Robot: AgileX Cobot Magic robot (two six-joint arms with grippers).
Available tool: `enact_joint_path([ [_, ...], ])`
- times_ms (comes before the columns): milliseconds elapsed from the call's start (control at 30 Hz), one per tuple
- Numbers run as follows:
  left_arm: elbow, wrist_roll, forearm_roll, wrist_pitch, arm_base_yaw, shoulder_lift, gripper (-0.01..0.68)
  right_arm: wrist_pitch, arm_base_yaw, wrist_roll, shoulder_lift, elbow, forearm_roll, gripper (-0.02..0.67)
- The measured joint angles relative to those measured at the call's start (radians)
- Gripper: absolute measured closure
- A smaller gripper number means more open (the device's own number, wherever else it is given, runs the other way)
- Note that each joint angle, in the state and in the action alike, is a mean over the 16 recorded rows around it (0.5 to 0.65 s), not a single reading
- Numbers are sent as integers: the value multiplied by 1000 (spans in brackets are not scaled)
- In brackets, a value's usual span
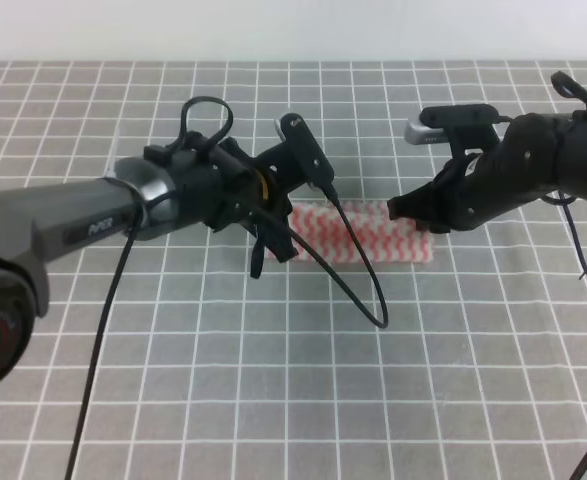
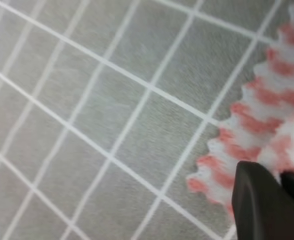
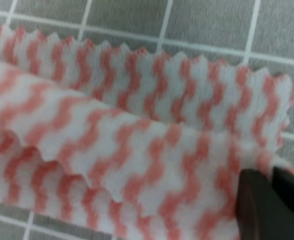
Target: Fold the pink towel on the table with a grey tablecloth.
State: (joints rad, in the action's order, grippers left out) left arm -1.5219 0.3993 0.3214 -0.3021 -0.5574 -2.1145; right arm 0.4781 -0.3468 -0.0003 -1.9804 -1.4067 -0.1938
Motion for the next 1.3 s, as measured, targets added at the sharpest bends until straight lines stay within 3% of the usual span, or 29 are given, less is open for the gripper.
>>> enact_joint_path([
  [200, 0, -2, 0, 15, 2, -14, 670, -29, 3, 0, -5, 0, -1, 631],
  [400, 0, -6, 0, 31, 8, -17, 653, -69, 3, 0, -11, 0, -1, 551],
  [800, 0, -17, 0, 98, 43, -20, 499, -106, 28, 0, -15, 0, -3, 363],
  [1000, 0, -27, -1, 134, 58, -42, 437, -62, 40, 0, -9, -4, -5, 339],
  [1300, -2, -50, 0, 157, 69, -76, 429, 35, 42, 0, -4, -21, -7, 337],
])
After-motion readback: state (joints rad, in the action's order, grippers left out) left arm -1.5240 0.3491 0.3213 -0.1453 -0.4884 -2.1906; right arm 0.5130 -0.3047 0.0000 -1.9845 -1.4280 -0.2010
